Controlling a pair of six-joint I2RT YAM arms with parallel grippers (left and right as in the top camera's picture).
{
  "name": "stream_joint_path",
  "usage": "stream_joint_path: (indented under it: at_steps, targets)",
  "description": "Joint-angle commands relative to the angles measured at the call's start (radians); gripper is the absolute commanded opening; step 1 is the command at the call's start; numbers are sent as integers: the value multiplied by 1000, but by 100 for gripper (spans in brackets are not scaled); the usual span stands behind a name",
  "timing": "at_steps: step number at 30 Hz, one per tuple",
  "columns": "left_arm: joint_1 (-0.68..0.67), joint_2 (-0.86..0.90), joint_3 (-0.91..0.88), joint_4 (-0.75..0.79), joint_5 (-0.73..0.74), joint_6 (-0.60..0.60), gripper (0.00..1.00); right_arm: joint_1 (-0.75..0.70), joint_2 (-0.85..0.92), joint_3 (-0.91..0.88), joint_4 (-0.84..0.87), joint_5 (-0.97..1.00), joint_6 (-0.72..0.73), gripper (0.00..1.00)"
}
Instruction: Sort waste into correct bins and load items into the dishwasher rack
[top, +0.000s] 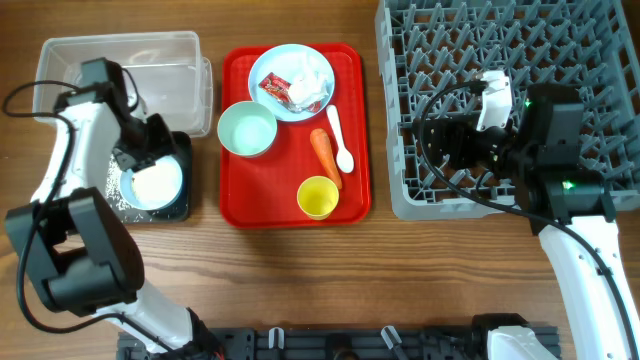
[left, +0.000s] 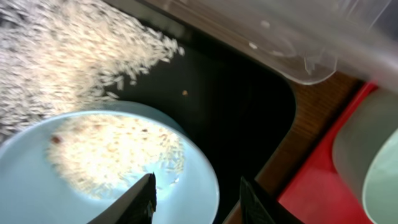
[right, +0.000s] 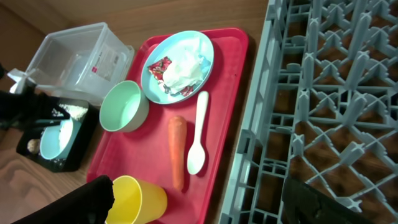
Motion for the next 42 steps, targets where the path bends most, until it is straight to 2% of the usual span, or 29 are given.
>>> stream_joint_path:
  at_steps: [1,18,25,35,42]
  targets:
    - [-40,11,-73,45,-17,-50,43,3,5,10,6,23,11,89]
    - [-44,44,-98,91,-61,-53,22,3,5,10,0,22,12,89]
    - [-44,56,-98,109,-61,-53,5,3,5,10,-7,22,11,89]
    - [-44,56,-95,95,-25,-53,4,3,5,10,-7,22,11,89]
    - [-44,55,-42,-35,34,-54,4,3,5,9,-7,22,12,89]
